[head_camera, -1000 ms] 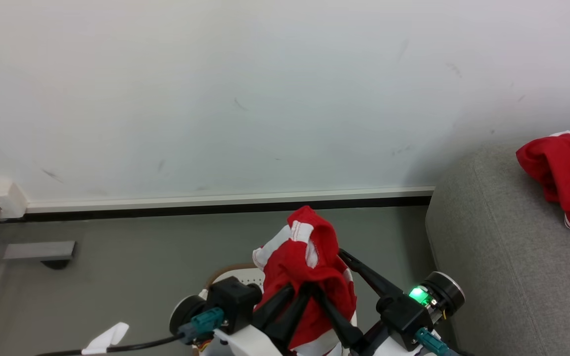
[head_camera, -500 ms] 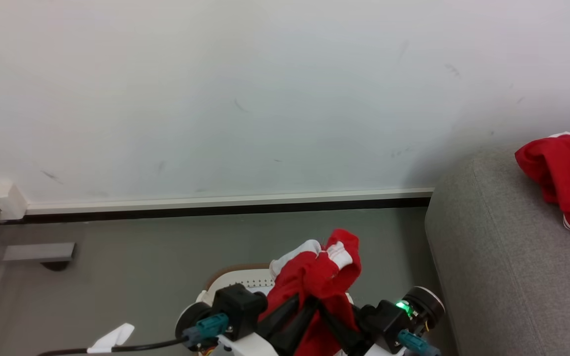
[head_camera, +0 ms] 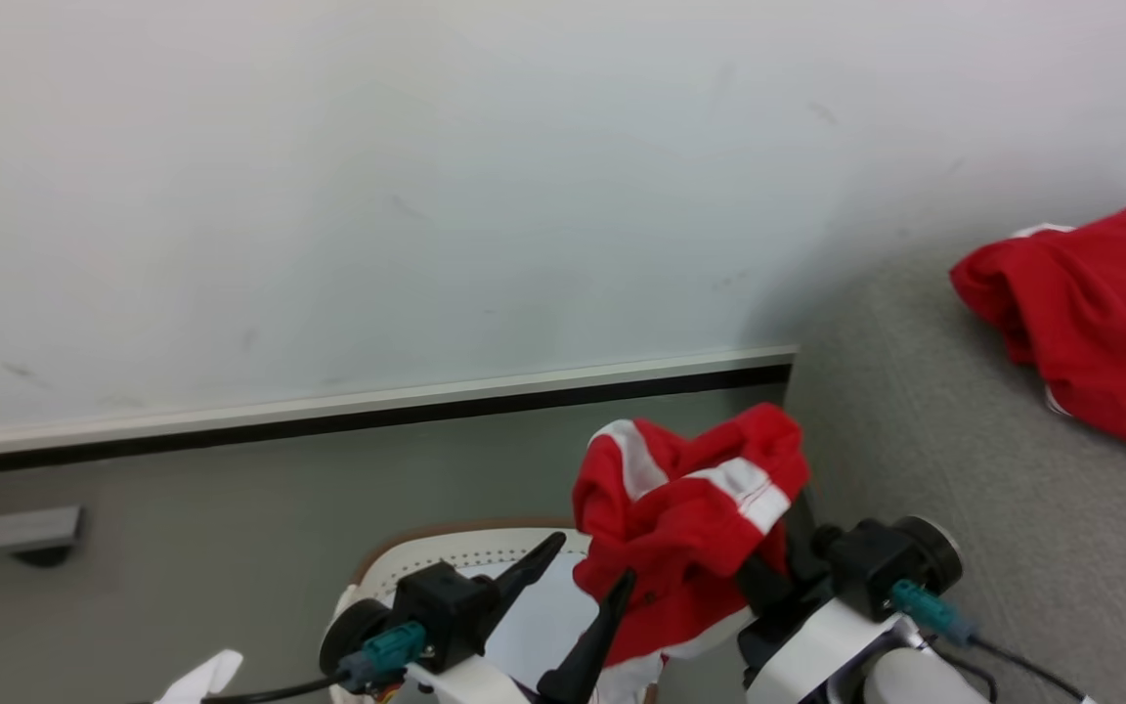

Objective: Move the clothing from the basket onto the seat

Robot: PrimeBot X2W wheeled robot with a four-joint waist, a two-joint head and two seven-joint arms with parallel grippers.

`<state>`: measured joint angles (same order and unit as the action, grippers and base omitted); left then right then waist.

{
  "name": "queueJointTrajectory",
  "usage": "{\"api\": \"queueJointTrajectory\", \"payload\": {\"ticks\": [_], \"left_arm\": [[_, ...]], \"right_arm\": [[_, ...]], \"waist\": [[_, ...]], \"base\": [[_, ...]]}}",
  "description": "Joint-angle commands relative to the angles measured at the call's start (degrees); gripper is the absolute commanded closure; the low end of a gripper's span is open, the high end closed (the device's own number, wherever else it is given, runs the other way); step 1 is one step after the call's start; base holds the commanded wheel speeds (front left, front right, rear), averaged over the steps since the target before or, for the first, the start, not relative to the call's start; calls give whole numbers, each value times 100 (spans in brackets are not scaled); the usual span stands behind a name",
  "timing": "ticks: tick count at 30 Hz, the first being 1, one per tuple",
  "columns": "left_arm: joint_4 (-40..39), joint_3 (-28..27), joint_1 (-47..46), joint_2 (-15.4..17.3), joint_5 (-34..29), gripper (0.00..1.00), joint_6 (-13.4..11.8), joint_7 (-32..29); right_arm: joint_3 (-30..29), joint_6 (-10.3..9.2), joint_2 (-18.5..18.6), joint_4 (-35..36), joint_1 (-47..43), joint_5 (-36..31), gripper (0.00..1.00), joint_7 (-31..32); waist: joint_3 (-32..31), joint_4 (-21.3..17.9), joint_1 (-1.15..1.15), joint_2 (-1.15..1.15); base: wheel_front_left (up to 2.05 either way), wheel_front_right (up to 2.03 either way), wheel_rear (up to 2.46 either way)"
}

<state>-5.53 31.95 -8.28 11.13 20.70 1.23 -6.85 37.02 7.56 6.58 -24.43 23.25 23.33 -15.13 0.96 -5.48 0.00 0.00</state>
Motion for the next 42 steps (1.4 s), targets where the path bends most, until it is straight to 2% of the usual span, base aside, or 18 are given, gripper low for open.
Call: {"api": "queueJointTrajectory", "payload": {"ticks": [1,11,18,25,31,36,42], "left_arm": [[30,-26,-44,29,-95,0,5,61],[147,59,-246,-29,-146,0,53,317],[201,83,-392,-61,-165,0,66,392],[253,36,-658,-52,-199,0,85,507],[280,-54,-1205,6,-331,0,171,613],[318,-101,-1772,-38,-459,0,242,759],[478,-142,-2199,-133,-520,0,250,1128]], "right_arm": [[-82,-15,52,38,41,-34,100,-3],[-945,-15,153,344,-203,-239,100,-3],[-1391,-15,103,495,-302,-392,100,-3],[-2390,-15,52,604,110,-809,100,-3],[-3812,-15,-15,493,1160,-1221,100,25],[-5025,-15,385,304,2513,-1668,100,261],[-6500,-15,917,-108,3878,-2472,100,572]], "waist": [[76,-253,0,0],[274,-1212,0,0],[465,-1452,0,0],[977,-1264,0,0],[1892,-898,0,0],[2664,-511,0,0],[3212,-29,0,0]], "base": [[0,0,0],[0,0,0],[0,0,0],[0,0,0],[0,0,0],[0,0,0],[0,0,0]]}}
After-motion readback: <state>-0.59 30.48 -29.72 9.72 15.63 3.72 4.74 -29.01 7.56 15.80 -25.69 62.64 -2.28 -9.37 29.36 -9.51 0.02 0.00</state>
